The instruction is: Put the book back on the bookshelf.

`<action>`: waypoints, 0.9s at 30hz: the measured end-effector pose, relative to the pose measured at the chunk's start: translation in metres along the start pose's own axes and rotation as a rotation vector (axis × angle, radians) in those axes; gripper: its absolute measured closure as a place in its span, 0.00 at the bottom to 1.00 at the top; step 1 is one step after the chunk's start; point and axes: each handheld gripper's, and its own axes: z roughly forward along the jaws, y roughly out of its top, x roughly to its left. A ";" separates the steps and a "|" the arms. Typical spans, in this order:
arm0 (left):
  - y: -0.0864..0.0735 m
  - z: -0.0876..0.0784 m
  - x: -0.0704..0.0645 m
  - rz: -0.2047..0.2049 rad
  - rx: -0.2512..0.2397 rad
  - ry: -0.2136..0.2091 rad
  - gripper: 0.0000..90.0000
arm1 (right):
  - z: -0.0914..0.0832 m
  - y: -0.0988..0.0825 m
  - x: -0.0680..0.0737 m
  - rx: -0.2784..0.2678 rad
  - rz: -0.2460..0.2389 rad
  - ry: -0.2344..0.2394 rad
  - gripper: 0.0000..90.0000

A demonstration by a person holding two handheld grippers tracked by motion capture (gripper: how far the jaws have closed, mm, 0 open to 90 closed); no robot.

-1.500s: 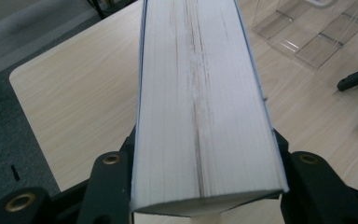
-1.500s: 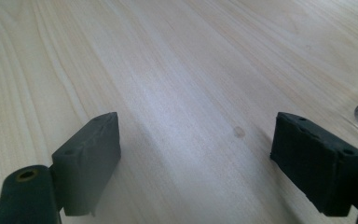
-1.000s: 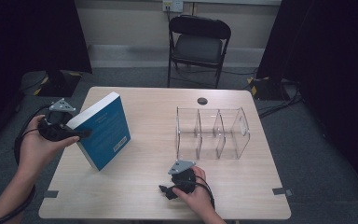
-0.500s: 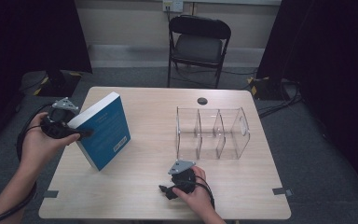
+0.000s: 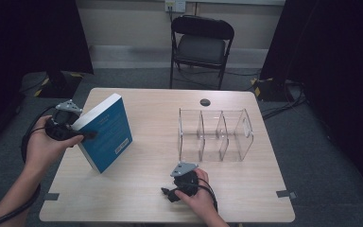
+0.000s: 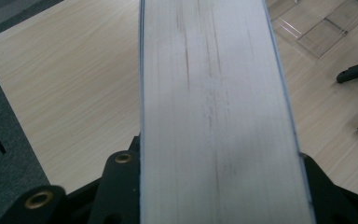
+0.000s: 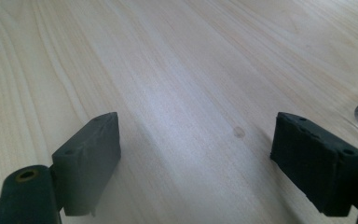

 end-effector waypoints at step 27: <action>0.005 -0.005 -0.015 0.053 -0.065 -0.044 0.69 | 0.000 0.000 0.000 0.002 0.003 -0.001 0.17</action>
